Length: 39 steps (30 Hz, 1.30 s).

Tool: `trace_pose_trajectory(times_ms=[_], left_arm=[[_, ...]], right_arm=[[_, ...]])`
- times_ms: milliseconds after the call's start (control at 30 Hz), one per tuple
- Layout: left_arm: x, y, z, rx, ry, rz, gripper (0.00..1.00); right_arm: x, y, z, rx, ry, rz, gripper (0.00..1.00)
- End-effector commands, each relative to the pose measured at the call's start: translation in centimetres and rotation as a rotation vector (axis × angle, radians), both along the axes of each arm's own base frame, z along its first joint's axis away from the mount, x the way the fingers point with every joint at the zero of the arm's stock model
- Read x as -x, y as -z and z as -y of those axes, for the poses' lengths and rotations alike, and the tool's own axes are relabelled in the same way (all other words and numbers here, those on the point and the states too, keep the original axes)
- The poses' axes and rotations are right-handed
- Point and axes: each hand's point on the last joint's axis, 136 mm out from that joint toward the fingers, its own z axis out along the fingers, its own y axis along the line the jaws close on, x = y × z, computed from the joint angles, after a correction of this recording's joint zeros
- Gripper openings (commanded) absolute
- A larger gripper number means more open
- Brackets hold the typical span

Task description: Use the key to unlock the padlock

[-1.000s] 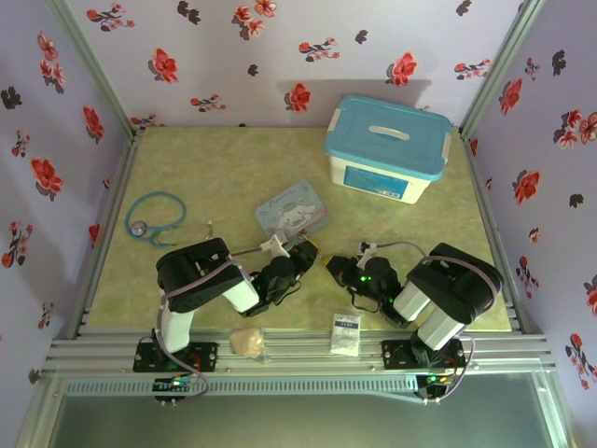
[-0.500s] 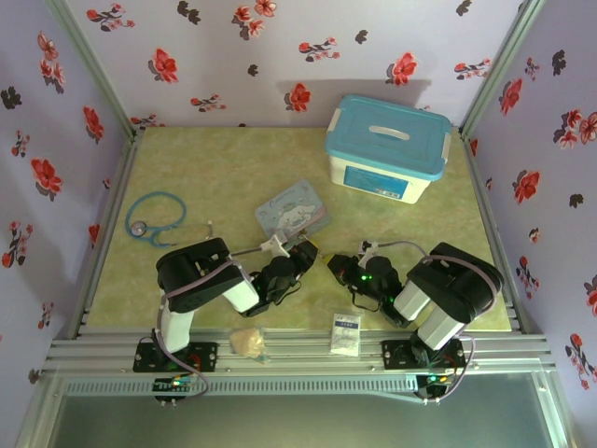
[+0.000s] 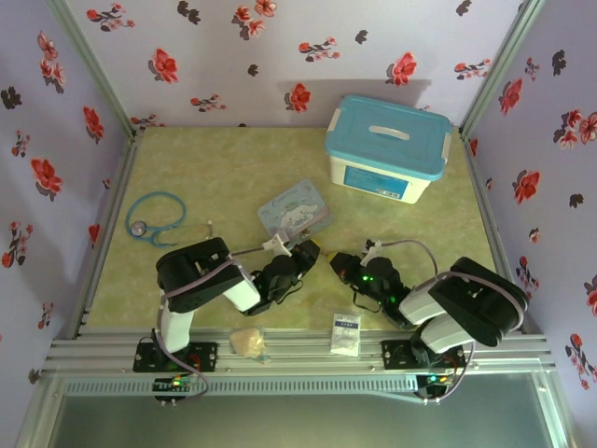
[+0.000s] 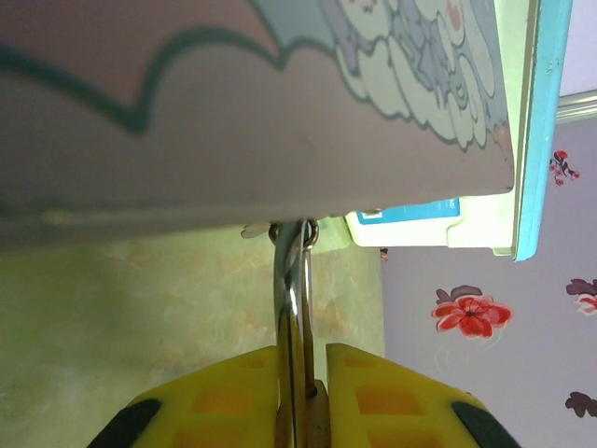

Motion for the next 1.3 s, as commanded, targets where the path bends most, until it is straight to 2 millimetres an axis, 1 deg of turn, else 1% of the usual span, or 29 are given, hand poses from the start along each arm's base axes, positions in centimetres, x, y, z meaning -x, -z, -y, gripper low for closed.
trace_pose_trajectory(times_ms=[0, 133, 167, 233, 300, 367, 433, 500, 533, 600, 700, 800, 867, 900, 967, 1033, 1100, 1167, 1267], left_arm=[[0.9, -0.1, 1.3, 0.015, 0.052, -0.028, 0.0], [0.9, -1.7, 1.8, 0.065, 0.061, -0.023, 0.0], [0.9, -2.2, 1.9, 0.07, 0.068, -0.018, 0.0], [0.9, -2.9, 2.2, 0.064, 0.074, -0.014, 0.0], [0.9, -3.4, 2.3, 0.041, 0.082, -0.014, 0.0], [1.0, -3.5, 2.3, 0.016, 0.086, -0.015, 0.0], [1.0, -3.1, 2.0, -0.012, 0.084, -0.028, 0.0], [1.1, -2.6, 1.8, 0.003, 0.08, -0.043, 0.0], [1.1, -2.5, 1.9, 0.014, 0.083, -0.048, 0.0], [1.1, -2.4, 2.3, 0.032, 0.093, -0.055, 0.0], [1.0, -2.9, 2.3, 0.026, 0.096, -0.032, 0.0], [1.2, -3.3, 2.7, 0.001, 0.123, -0.048, 0.0], [1.6, -3.3, 3.0, 0.021, 0.136, -0.078, 0.0], [1.8, -3.3, 3.1, 0.038, 0.138, -0.087, 0.0], [2.0, -3.6, 3.2, 0.065, 0.139, -0.092, 0.0], [2.0, -4.1, 3.2, 0.081, 0.137, -0.09, 0.0], [1.8, -4.5, 3.1, 0.125, 0.121, -0.102, 0.0], [1.7, -5.1, 3.4, 0.176, 0.118, -0.1, 0.0], [1.5, -5.1, 3.8, 0.204, 0.119, -0.11, 0.0]], right_arm=[[-1.1, -3.6, -0.9, -0.057, 0.013, 0.124, 0.0], [-1.3, -4.0, -1.3, -0.099, 0.024, 0.122, 0.0], [-1.3, -4.4, -1.5, -0.123, 0.027, 0.129, 0.0], [-1.4, -5.0, -1.9, -0.166, 0.037, 0.137, 0.0], [-1.5, -5.0, -2.3, -0.179, 0.045, 0.127, 0.0], [-1.4, -5.6, -2.8, -0.182, 0.036, 0.147, 0.0], [-1.3, -6.0, -2.6, -0.189, 0.046, 0.157, 0.0], [-1.4, -6.3, -2.6, -0.201, 0.052, 0.157, 0.0], [-1.4, -6.2, -2.8, -0.201, 0.044, 0.146, 0.0], [-1.3, -5.4, -3.5, -0.198, 0.024, 0.093, 0.0], [-1.1, -5.0, -4.1, -0.218, 0.007, 0.074, 0.0], [-0.9, -4.0, -5.0, -0.188, -0.03, 0.054, 0.0], [-0.9, -3.5, -5.1, -0.207, -0.022, 0.031, 0.0], [-1.0, -3.6, -5.3, -0.207, -0.024, 0.036, 0.0], [-0.7, -4.9, -5.8, -0.21, -0.041, 0.085, 0.0], [-0.7, -5.8, -5.9, -0.228, -0.043, 0.107, 0.0], [-0.7, -5.6, -5.6, -0.241, -0.031, 0.083, 0.0], [-0.5, -5.4, -5.9, -0.237, -0.049, 0.077, 0.0], [-0.4, -4.9, -6.1, -0.221, -0.06, 0.073, 0.0]])
